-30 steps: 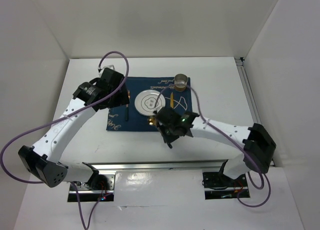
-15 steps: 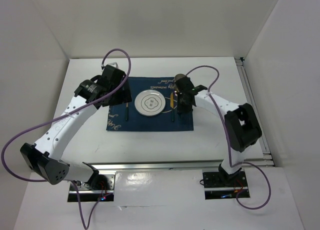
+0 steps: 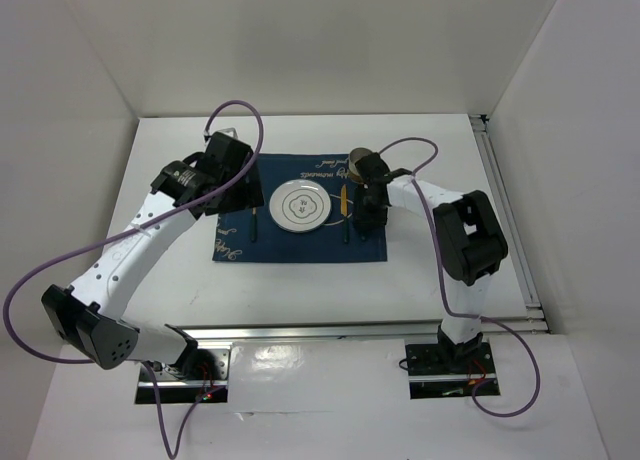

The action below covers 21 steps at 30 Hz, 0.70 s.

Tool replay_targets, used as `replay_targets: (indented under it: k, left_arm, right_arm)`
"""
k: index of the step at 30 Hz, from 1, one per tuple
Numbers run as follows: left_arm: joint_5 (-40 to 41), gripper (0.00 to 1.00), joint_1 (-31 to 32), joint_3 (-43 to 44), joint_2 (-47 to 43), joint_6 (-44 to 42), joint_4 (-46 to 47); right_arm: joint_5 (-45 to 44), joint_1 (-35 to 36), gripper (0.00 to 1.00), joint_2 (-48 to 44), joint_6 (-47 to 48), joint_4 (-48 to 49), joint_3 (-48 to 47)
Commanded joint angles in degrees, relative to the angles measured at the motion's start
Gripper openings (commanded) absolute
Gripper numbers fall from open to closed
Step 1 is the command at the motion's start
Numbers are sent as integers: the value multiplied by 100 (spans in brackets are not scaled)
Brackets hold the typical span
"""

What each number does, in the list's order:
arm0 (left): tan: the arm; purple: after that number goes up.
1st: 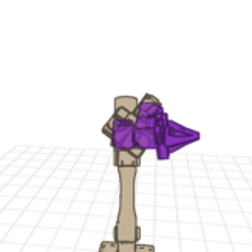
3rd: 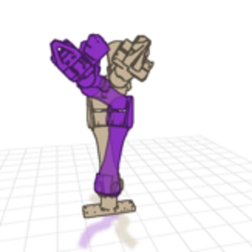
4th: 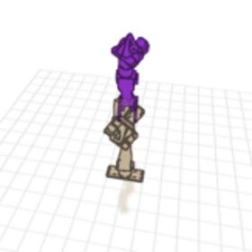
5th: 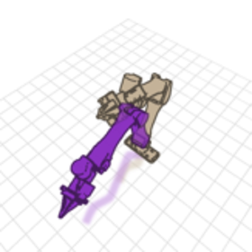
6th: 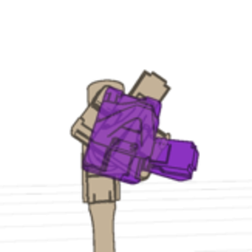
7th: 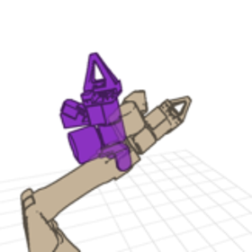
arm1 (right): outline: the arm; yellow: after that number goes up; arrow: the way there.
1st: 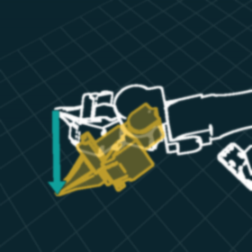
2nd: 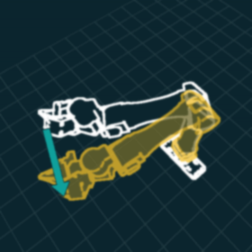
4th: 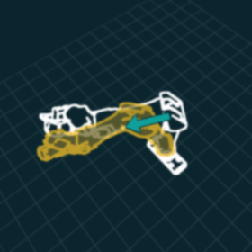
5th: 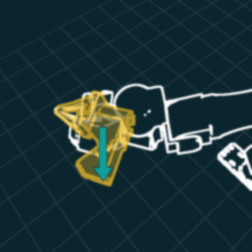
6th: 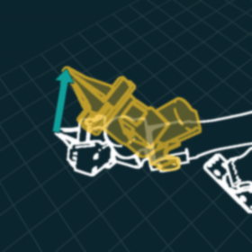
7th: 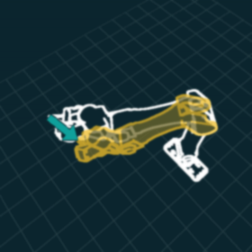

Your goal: Set the dinner table for one person

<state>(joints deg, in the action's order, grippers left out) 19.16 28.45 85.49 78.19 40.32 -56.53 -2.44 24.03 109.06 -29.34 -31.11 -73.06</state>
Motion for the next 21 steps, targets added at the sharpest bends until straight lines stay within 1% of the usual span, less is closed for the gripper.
replay_targets:
  k: [1,3,6,7,9,10,11,15,18,21]
  left_arm:
    - [-17,86,21,37,-59,-76,72]
    - [-17,86,21,38,-59,-76,72]
    - [-17,86,21,38,-59,-76,72]
    - [-17,86,21,38,-59,-76,72]
    - [-17,86,21,38,-59,-76,72]
    - [-17,86,21,38,-59,-76,72]
    - [-17,86,21,90,-59,-76,72]
    - [-17,86,21,90,-59,-76,72]
    - [-132,86,21,29,-59,-76,221]
    - [-132,86,21,29,-59,-137,222]
  right_arm:
    - [-2,40,55,-243,-1,54,-305]
    - [-55,40,66,-384,-1,-79,-358]
    - [-151,40,75,-762,-1,-324,-489]
    - [-204,40,75,-989,-1,-491,-490]
    - [-449,40,82,-1280,-1,-632,-543]
    - [-572,-12,93,-1603,-88,-755,-491]
    - [-713,-13,99,-1772,-176,-825,-438]
    - [-1459,-381,100,-2502,-624,-1115,-69]
    - [-1899,-610,100,-2959,-740,-1282,247]
    - [-1954,-751,100,-3320,-740,-1345,467]
